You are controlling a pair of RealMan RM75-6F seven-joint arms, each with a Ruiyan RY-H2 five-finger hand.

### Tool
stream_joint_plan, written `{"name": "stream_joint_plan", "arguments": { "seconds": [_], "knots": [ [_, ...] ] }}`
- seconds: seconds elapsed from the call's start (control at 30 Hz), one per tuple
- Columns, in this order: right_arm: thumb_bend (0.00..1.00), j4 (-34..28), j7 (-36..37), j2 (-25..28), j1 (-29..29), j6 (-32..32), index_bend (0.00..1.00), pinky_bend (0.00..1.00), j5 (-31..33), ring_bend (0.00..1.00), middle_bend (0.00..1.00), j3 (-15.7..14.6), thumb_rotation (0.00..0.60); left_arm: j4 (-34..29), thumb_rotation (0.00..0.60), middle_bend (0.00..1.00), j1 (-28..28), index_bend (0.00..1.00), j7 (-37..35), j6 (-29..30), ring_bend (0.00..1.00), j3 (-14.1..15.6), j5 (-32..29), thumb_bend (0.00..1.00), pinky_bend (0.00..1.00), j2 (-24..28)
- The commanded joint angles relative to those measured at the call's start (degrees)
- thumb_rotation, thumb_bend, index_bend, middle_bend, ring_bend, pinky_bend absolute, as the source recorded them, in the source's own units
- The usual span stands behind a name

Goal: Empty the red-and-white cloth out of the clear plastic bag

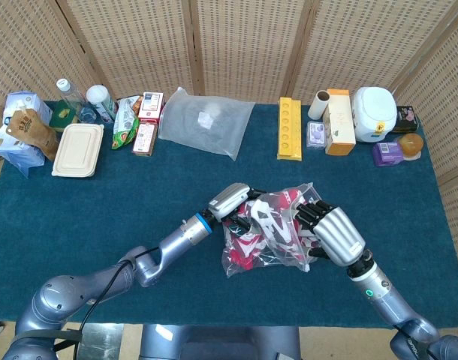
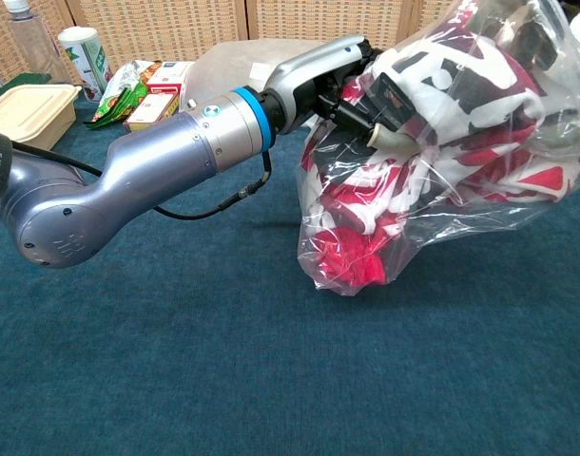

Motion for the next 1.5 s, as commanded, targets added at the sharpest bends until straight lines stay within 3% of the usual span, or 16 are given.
{"name": "stream_joint_plan", "arguments": {
  "seconds": [0.03, 0.23, 0.33, 0.5, 0.7, 1.17, 1.33, 1.43, 1.5],
  "knots": [
    [0.13, 1.56, 1.33, -0.99, 0.05, 2.04, 0.31, 0.47, -1.10, 0.47, 0.33, -0.25, 0.595, -0.08, 0.600, 0.63, -0.34, 0.81, -0.81, -0.96, 0.61, -0.02, -0.18, 0.16, 0.60, 0.18],
    [0.13, 2.92, 2.15, -2.08, 0.70, 2.80, 0.32, 0.48, -1.38, 0.48, 0.33, -0.24, 0.595, -0.17, 0.600, 0.63, -0.98, 0.81, -1.46, -2.18, 0.61, -0.26, -0.46, 0.16, 0.60, 0.08],
    [0.13, 3.18, 1.71, -2.77, 1.17, 2.73, 0.38, 0.52, -1.26, 0.51, 0.35, -0.02, 0.600, -0.47, 0.600, 0.63, -1.41, 0.81, -1.71, -2.54, 0.61, -0.42, -0.43, 0.16, 0.60, -0.06],
    [0.19, 3.16, 0.87, -3.68, 2.00, 1.66, 0.51, 0.65, -0.50, 0.65, 0.45, 0.31, 0.600, -0.67, 0.600, 0.63, -1.87, 0.81, -1.33, -2.86, 0.61, -0.74, -0.57, 0.16, 0.60, -0.24],
    [0.28, 3.19, 0.77, -4.66, 2.77, 1.25, 0.60, 0.82, 0.40, 0.81, 0.59, 0.84, 0.600, -1.21, 0.600, 0.63, -1.95, 0.81, -1.12, -3.17, 0.61, -0.90, -0.86, 0.16, 0.59, -0.28],
    [0.42, 2.45, 1.96, -5.28, 1.86, 3.60, 0.62, 0.90, 1.73, 0.86, 0.65, 0.67, 0.600, -1.60, 0.600, 0.63, -1.89, 0.81, 0.21, -3.91, 0.60, -0.81, -1.19, 0.16, 0.56, -0.30],
    [0.46, 1.07, 1.64, -5.19, 1.24, 3.25, 0.62, 0.91, 3.28, 0.87, 0.67, 0.55, 0.600, -2.15, 0.600, 0.62, -1.93, 0.71, 2.15, -4.84, 0.56, 0.13, -0.61, 0.16, 0.53, 0.91],
    [0.48, 0.12, 1.12, -5.10, 1.06, 2.63, 0.62, 0.92, 4.14, 0.88, 0.68, 0.53, 0.600, -3.60, 0.600, 0.57, -2.08, 0.57, 2.75, -6.23, 0.51, 0.59, -0.57, 0.16, 0.49, 2.33],
    [0.48, -0.55, 0.94, -5.18, 0.99, 1.97, 0.62, 0.93, 4.91, 0.89, 0.69, 0.51, 0.600, -4.94, 0.600, 0.51, -2.41, 0.43, 3.30, -7.37, 0.42, 1.23, -0.07, 0.16, 0.42, 3.75]
  ]
}}
